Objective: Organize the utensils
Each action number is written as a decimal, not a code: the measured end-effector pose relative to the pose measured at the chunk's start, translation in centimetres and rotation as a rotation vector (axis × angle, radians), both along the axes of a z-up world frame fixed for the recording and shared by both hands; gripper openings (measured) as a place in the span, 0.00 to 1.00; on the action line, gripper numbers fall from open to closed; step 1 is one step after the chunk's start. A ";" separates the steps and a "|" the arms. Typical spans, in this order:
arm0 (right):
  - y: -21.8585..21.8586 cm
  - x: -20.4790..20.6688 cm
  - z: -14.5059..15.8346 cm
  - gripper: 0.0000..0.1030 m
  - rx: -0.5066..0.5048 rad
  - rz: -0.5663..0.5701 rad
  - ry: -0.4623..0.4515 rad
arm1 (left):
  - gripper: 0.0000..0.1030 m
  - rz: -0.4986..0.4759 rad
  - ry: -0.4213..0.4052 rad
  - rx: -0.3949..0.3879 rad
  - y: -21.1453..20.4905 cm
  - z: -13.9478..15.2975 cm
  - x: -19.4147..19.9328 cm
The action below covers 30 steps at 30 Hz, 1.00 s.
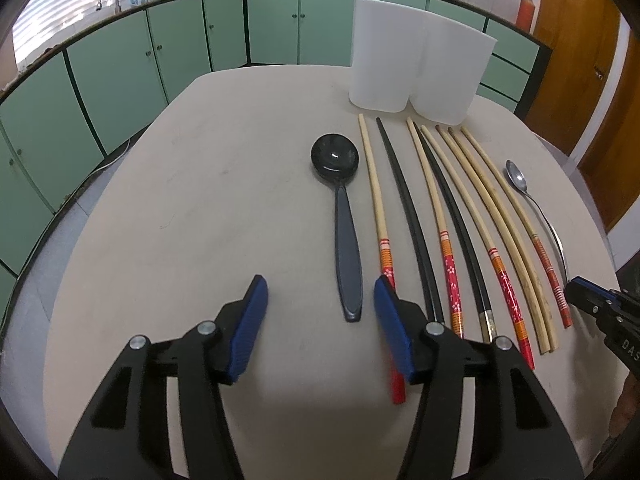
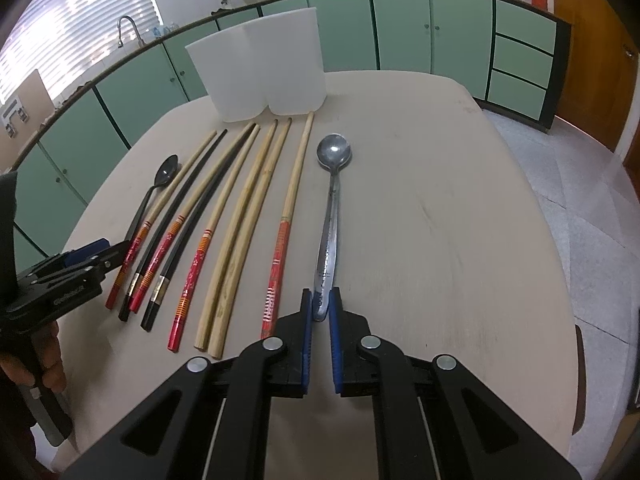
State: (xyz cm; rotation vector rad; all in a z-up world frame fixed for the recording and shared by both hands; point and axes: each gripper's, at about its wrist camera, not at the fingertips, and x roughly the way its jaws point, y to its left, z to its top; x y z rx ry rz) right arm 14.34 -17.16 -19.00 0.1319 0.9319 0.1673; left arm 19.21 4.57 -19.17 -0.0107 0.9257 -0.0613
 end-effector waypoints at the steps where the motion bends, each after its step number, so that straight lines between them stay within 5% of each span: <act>1: -0.1 0.0 0.0 0.08 0.003 -0.002 -0.002 | 0.48 0.005 -0.001 0.001 0.0 0.0 0.0; 9: -0.1 0.6 -0.1 0.08 0.014 -0.019 -0.006 | 0.12 -0.023 -0.001 0.008 -1.4 0.1 0.3; 30: -0.5 -0.1 6.6 0.07 -0.067 0.024 -0.128 | 0.11 -0.038 -0.105 0.029 -0.9 7.2 0.0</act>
